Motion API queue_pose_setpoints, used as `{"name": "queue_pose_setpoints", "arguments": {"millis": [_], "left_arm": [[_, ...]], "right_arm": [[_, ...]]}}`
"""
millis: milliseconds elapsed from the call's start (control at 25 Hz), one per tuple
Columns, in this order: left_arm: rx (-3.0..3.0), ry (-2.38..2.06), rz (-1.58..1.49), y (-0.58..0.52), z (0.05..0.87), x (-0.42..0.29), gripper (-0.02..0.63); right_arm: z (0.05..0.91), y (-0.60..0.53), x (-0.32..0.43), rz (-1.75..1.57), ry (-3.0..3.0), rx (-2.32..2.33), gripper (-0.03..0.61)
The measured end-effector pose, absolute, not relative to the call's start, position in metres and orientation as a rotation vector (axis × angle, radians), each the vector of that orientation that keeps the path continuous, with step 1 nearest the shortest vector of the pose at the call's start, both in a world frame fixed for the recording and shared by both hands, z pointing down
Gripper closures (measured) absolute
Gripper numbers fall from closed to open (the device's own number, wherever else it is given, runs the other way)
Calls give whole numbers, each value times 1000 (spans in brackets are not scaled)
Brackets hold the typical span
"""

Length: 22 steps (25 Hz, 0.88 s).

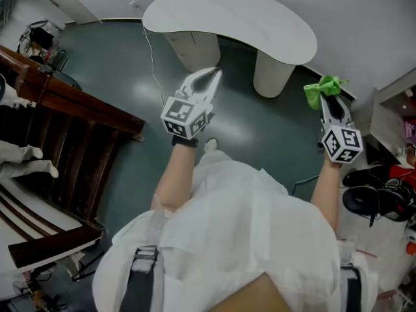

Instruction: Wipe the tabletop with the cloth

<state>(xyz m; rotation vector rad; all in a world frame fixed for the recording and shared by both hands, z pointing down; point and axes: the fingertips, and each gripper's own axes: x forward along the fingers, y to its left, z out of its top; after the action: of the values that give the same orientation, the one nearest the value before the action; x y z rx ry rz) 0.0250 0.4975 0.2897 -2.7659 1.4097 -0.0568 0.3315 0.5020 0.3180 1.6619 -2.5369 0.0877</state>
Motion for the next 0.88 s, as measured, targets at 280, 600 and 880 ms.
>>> {"name": "queue_pose_setpoints", "arguments": {"millis": [280,600,880], "left_arm": [[-2802,1407,-36,476,300,10,594],[-2832,1322,11,453,291,51,594],[-2839,1330,17,449,292,62,594]], "right_arm": [[308,487,306,57,-2562,1696,503],[310,493,326,66,-2562,1738,503],[310,493,339,79,-2574,1784,502]]}}
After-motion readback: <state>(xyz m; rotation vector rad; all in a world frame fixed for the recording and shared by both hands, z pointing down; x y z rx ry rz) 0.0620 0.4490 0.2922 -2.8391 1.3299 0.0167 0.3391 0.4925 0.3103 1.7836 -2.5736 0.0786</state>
